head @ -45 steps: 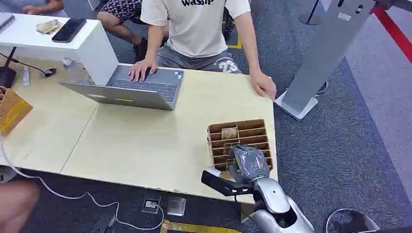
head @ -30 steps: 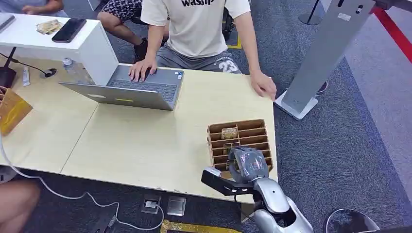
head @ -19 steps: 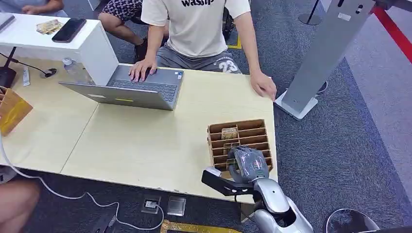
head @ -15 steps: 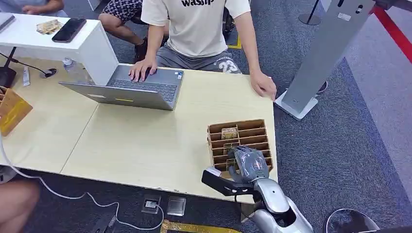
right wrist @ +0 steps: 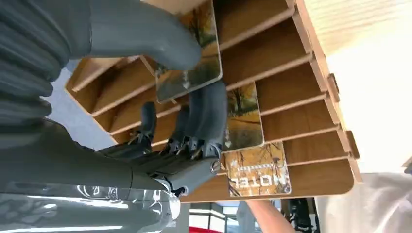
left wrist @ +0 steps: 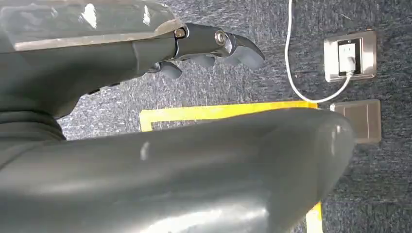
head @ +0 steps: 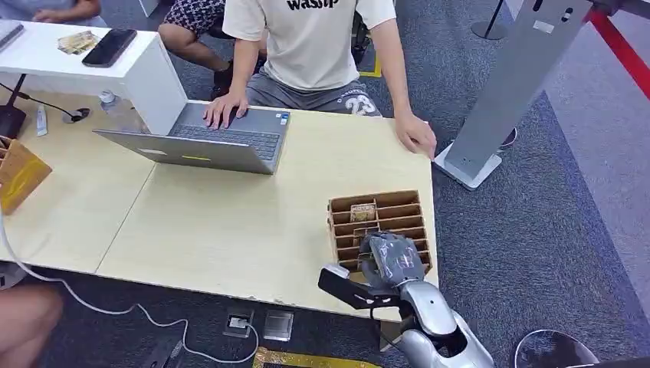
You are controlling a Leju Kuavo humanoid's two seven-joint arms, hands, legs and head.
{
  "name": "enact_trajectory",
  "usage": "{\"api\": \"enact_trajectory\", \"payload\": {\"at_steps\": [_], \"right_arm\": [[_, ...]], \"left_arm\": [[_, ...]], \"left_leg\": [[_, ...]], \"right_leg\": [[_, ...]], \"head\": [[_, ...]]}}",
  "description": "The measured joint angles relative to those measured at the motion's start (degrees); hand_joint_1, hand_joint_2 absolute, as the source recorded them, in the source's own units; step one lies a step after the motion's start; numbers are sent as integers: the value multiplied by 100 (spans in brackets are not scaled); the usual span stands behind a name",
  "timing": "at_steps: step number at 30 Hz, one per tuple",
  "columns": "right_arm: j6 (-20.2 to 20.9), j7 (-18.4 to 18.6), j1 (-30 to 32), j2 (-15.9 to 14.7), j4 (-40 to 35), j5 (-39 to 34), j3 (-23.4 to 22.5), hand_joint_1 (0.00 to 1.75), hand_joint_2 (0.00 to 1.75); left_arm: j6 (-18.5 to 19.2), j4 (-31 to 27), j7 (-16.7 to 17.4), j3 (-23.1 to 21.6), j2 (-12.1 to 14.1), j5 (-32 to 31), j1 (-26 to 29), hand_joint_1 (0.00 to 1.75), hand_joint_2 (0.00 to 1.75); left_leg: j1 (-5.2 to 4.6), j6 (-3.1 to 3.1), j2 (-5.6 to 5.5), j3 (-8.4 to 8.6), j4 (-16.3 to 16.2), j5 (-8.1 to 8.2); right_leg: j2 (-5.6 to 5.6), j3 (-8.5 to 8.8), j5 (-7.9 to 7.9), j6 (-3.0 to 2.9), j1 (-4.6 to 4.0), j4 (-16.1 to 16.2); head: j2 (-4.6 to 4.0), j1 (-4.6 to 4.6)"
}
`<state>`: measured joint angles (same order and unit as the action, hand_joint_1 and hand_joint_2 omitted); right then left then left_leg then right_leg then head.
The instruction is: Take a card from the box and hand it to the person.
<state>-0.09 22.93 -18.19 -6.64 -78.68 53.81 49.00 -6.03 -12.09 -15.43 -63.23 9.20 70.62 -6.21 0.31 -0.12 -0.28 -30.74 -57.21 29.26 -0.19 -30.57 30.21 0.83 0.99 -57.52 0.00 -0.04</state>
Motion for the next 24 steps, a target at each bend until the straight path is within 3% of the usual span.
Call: {"api": "enact_trajectory", "payload": {"at_steps": [6,24], "right_arm": [[-4,-15,-11,0,11,-4,2,134,175],[-24,35,-4,0,0,-83,44,138,175]], "left_arm": [[0,0,0,0,0,0,0,0,0],[-35,0,-17,0,15,-22,0,0,0]], "left_leg": [[0,0,1,1,0,0],[0,0,1,5,0,-1]], "right_leg": [[0,0,0,0,0,0],[0,4,-1,0,0,0]], "head": [[0,0],[0,0]]}}
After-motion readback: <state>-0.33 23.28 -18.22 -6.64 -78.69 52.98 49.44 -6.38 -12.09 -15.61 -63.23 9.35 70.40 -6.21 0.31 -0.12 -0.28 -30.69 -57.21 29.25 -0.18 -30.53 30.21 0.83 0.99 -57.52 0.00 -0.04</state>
